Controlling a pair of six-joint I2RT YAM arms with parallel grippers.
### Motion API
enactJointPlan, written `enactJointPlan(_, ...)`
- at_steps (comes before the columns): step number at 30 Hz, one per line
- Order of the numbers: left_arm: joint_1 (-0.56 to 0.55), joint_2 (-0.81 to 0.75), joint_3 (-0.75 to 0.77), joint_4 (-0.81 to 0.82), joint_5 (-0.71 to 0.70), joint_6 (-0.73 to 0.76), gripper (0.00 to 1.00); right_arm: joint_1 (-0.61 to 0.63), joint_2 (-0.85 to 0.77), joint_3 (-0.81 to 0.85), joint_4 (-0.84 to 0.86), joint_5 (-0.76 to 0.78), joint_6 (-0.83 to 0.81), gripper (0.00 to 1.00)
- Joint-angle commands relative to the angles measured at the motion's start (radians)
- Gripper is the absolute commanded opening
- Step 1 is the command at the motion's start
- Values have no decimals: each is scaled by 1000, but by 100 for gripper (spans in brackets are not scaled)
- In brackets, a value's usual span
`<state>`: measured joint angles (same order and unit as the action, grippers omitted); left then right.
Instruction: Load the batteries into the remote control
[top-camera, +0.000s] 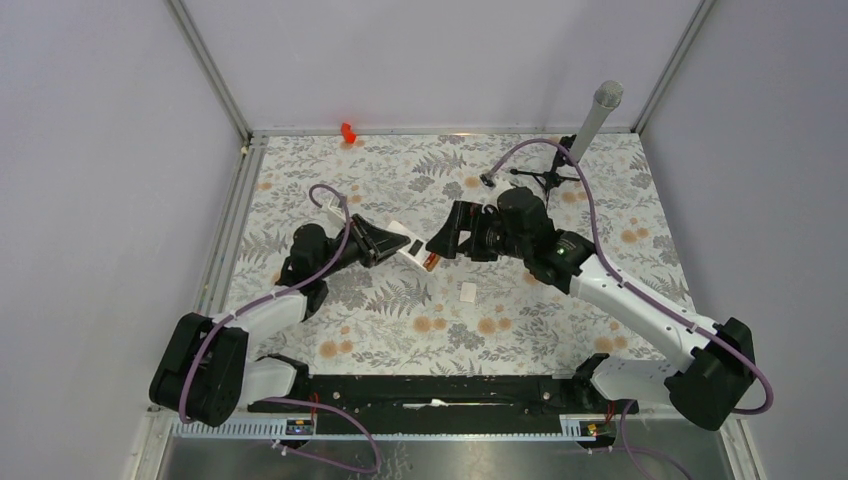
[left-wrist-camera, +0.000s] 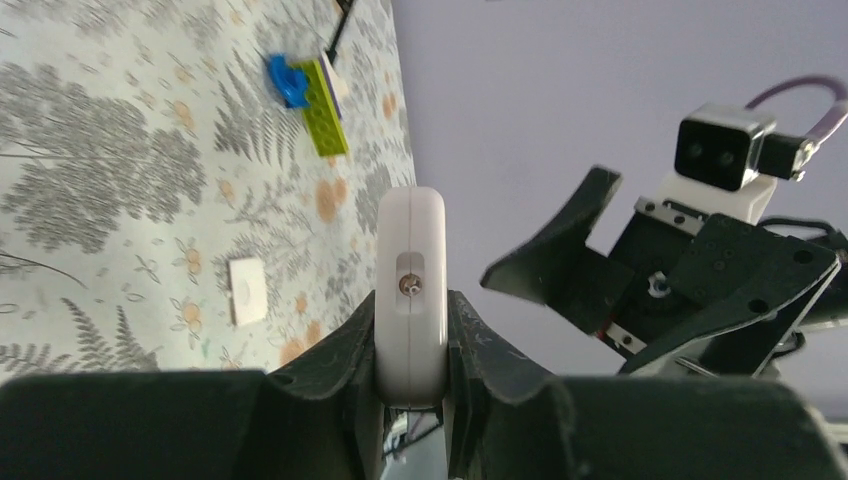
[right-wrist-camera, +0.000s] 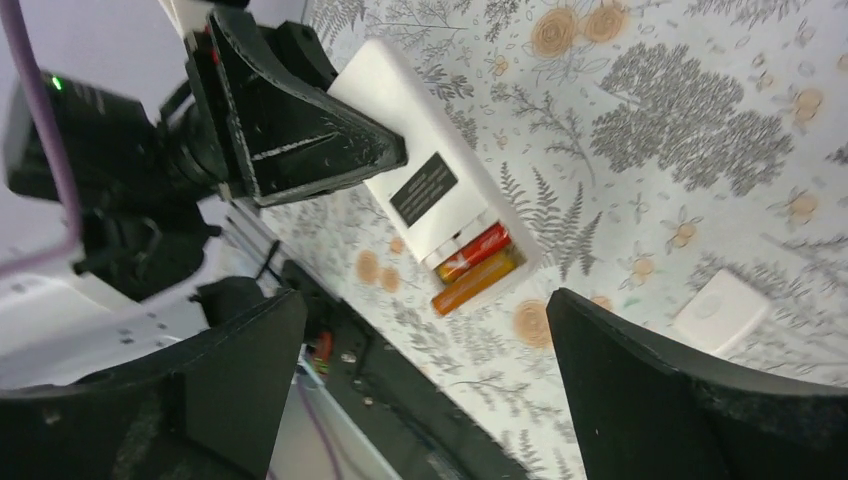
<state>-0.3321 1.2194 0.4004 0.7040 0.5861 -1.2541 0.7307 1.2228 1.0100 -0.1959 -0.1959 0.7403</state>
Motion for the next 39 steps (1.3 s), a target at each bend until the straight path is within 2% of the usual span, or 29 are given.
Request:
enactJointPlan(1,0,41,70,39,237,-5,0,2,-5,-46,51,-124,-287,99)
enactJointPlan(4,-1,78,67,120,312,-51,0,2,15,-57,54,-224,-333,99)
enactJointPlan(10,-1,132,47,231,355,-99,0,2,-1,-107,94,-266,-346,99)
enactJointPlan(16,-1,136,48,230,352,-101,0,2,31,-117,79,-361,-403,99)
enactJointPlan(20,0,132,49,211,356,-90,0,2,36,-119,86,-364,-418,99)
enactJointPlan(39,-1,118,49,199,362,-78,0,2,90,-118,111,-394,-404,57)
